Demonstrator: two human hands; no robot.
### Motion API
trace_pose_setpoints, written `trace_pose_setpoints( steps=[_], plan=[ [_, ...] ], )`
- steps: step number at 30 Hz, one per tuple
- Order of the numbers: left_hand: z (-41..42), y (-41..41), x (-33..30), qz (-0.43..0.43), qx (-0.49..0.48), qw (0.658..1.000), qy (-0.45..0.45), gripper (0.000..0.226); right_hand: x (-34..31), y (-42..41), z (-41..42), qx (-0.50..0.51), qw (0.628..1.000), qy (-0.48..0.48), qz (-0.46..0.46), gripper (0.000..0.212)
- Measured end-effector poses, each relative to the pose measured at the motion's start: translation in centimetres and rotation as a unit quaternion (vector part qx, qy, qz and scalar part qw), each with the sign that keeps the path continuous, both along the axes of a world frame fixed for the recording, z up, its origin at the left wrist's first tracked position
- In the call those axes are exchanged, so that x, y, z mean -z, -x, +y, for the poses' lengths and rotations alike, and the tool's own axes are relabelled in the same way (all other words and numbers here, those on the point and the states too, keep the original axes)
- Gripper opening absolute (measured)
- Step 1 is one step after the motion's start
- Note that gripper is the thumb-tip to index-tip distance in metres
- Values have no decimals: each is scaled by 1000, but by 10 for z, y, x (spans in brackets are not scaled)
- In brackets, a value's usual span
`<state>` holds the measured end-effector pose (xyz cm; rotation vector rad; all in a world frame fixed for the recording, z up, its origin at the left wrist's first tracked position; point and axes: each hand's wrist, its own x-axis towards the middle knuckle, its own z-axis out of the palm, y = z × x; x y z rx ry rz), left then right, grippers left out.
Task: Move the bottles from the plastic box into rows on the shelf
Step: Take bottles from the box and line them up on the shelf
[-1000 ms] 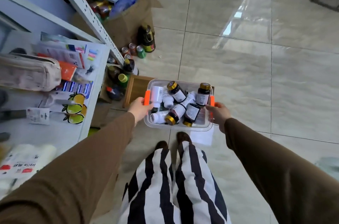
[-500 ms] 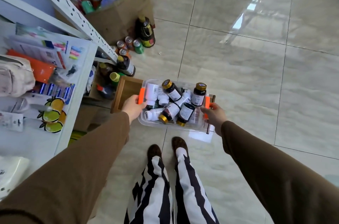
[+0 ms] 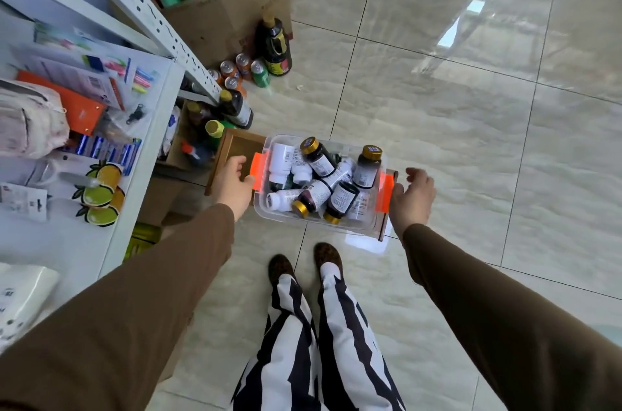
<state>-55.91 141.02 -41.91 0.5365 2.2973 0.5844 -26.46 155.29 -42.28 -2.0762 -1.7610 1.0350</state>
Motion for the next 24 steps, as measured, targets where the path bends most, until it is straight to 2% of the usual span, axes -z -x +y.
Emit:
trace_pose_setpoints(
  steps=[3, 7, 10, 15, 19, 22, 24],
  plan=[
    [16, -17, -8, 56, 73, 994, -52, 40, -16, 10, -5, -110, 986, -128, 16, 27],
    [36, -28, -8, 94, 201, 975, -16, 52, -27, 29, -10, -233, 963, -137, 6, 36],
    [47, -27, 1, 111, 255, 960, 13, 64, -25, 36, 0, -232, 966, -115, -6, 44],
    [60, -29, 10, 151, 305, 940, 28, 68, -19, 28, 21, -192, 978, -87, 9, 45],
    [57, -40, 6, 180, 285, 941, -6, 66, -12, 18, 29, -186, 982, -29, 17, 47],
    [42, -48, 7, 190, 277, 941, 26, 63, -7, 16, 28, -209, 978, 9, 16, 54],
    [37, -52, 10, 197, 279, 938, 58, 70, -6, 18, 27, -228, 973, 25, 13, 57]
  ],
)
